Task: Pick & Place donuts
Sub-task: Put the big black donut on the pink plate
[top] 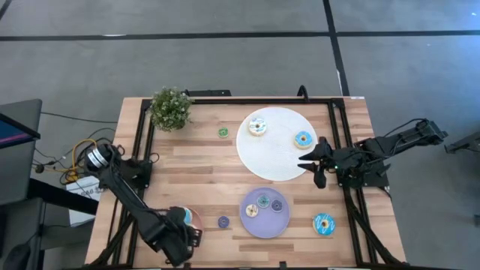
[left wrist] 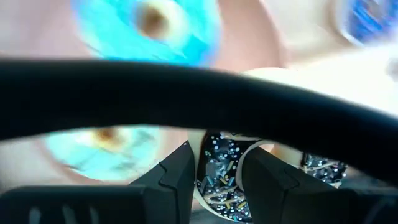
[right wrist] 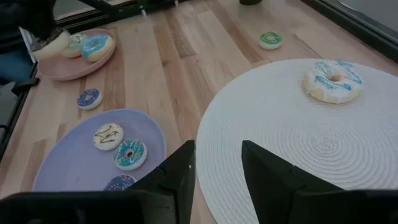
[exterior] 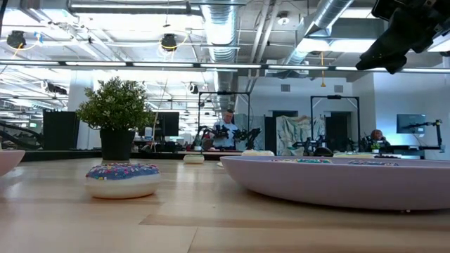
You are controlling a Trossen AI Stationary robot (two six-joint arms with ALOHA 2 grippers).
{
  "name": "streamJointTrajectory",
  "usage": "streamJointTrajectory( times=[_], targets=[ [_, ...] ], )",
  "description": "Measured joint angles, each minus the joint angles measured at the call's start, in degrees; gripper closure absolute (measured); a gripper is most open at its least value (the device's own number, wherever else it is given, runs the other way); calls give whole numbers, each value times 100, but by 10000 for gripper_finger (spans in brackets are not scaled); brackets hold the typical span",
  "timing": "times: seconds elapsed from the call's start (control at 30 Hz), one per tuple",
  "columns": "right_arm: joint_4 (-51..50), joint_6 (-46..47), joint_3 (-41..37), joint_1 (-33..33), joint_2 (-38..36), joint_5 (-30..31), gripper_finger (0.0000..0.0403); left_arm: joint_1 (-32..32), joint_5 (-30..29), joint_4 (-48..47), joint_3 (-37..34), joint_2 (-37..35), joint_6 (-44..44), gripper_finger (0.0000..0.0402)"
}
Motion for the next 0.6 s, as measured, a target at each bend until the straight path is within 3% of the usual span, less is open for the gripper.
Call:
streamJointTrajectory(
  times=[0.13, 0.6],
  targets=[
    [0, 0, 0, 0, 0, 0, 282, -5, -129, 646, -181, 56, -100, 294],
    [0, -12, 0, -2, 0, 4, 282, -20, 191, 629, -194, 465, -339, 294]
  ],
)
